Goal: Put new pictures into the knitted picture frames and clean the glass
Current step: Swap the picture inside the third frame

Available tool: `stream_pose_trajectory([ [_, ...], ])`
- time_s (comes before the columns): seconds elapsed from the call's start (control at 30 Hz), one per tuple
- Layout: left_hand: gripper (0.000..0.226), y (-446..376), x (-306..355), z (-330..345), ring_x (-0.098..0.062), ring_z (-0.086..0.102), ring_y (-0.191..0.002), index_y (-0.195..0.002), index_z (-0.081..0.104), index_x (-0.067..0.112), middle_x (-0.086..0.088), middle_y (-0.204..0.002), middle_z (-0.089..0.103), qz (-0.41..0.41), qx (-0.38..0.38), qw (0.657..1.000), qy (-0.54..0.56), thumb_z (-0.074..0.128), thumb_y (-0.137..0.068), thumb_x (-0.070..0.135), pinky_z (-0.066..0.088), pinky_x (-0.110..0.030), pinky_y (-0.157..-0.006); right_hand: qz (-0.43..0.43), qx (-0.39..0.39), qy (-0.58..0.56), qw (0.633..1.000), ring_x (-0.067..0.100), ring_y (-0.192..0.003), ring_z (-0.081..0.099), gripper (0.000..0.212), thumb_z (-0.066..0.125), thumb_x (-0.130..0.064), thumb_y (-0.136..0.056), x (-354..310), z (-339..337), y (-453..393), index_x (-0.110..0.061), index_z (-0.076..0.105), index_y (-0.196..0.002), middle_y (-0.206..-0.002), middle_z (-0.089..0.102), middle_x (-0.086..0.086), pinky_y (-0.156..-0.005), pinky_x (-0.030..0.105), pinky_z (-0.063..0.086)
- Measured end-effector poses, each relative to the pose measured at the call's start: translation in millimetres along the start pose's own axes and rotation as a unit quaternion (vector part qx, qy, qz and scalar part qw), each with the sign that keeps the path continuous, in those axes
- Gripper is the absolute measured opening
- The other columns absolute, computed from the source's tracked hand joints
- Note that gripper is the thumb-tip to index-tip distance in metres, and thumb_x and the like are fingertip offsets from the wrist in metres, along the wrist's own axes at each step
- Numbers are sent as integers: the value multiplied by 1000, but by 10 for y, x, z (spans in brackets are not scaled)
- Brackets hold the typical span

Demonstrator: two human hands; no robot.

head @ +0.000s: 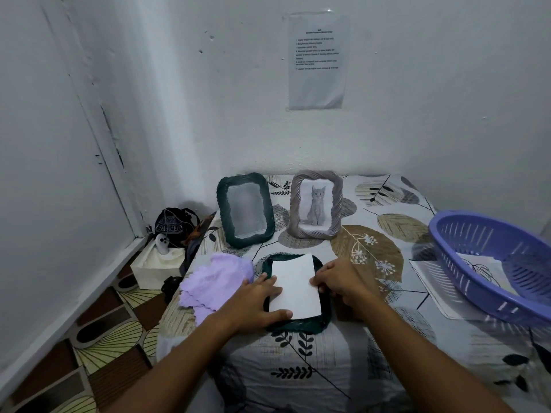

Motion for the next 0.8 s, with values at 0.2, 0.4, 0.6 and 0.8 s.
stream_pose_trajectory([
  [0.2,70,16,20,-10,-16,14,-146,-142,43,22,-3,-159,19,-3,13,1000,3,54,-85,62,11,-40,-119,-14,3,40,999,13,-39,50,12,76,-1,-75,12,-24,-5,8,68,-74,-57,64,14,-39,19,36],
  [0.4,67,27,53,-32,-17,21,-144,-141,44,20,-4,-157,25,-4,41,999,35,58,-86,55,19,-38,-117,1,-12,31,999,18,-47,51,12,77,-3,-73,9,-23,-45,3,66,-71,-58,61,13,-43,23,37],
  [0.6,41,-29,178,-199,-18,58,-105,-120,61,16,-1,-114,64,-78,224,958,163,67,-83,32,48,-33,-91,38,-57,-70,995,11,-39,46,7,72,-1,-78,-46,-227,-3,2,66,-80,-54,60,8,-37,20,29],
  [0.8,31,-329,443,-341,-21,65,-79,-114,55,10,-14,-103,69,-189,130,832,505,68,-86,13,58,-39,-71,34,-73,-146,986,9,-37,41,9,69,2,-81,-62,-624,54,0,62,-75,-53,56,7,-32,16,27],
])
Point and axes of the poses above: each hand's wrist, its own y-axis away from the middle knuckle, its own z-axis out of the palm, x = y × z, the point moved 2 cm from there along -y, towards the middle knuckle
